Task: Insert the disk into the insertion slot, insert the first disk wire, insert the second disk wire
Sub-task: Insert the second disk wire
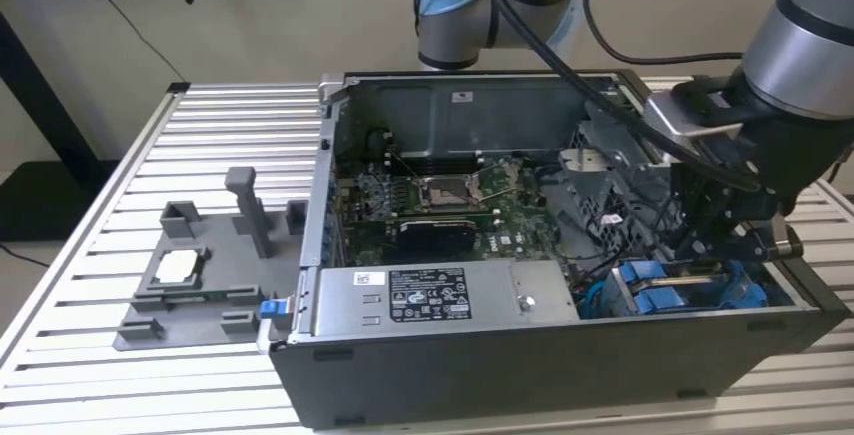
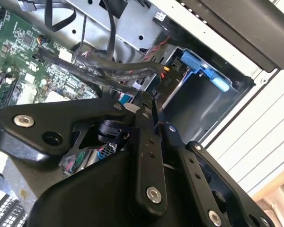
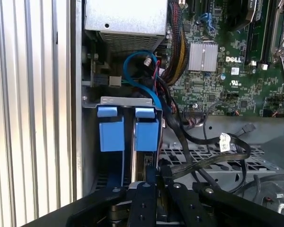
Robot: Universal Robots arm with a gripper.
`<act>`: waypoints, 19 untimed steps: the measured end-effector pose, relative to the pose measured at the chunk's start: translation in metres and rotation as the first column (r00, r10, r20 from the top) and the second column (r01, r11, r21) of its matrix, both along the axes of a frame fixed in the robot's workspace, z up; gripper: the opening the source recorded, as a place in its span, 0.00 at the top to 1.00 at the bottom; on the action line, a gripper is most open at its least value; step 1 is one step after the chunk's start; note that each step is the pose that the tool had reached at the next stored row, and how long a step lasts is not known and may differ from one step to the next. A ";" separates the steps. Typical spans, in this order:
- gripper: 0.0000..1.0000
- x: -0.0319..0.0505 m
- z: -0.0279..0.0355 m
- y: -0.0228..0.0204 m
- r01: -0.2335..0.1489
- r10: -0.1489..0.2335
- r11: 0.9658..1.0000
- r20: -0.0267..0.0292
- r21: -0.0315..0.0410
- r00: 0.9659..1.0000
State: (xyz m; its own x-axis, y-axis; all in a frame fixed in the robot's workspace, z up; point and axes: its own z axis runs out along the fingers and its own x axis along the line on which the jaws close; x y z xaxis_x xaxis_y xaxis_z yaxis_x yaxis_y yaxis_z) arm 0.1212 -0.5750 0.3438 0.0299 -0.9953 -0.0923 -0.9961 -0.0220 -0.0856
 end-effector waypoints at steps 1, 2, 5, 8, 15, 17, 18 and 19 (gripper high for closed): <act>0.84 0.0004 0.0000 -0.0002 0.003 -0.003 1.000 -0.001 0.000 1.000; 0.84 0.0008 -0.0001 -0.0006 0.006 -0.006 1.000 -0.002 0.000 1.000; 0.84 0.0009 -0.0001 -0.0022 0.018 -0.018 1.000 -0.004 0.000 1.000; 0.84 0.0013 -0.0006 -0.0033 0.029 -0.029 1.000 -0.004 -0.001 1.000; 0.84 0.0021 -0.0044 -0.0034 0.084 -0.084 0.996 -0.004 -0.001 0.996; 0.84 0.0021 -0.0059 -0.0034 0.102 -0.102 0.995 -0.004 -0.001 0.995; 0.84 0.0021 -0.0068 -0.0034 0.110 -0.110 0.994 -0.004 -0.001 0.994; 0.84 0.0021 -0.0076 -0.0034 0.118 -0.118 0.993 -0.004 -0.001 0.993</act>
State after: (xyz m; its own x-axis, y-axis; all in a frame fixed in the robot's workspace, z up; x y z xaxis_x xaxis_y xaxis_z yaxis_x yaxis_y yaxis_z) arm 0.1234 -0.5784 0.3362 -0.0882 -0.9919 -0.0914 -0.9921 0.0957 -0.0814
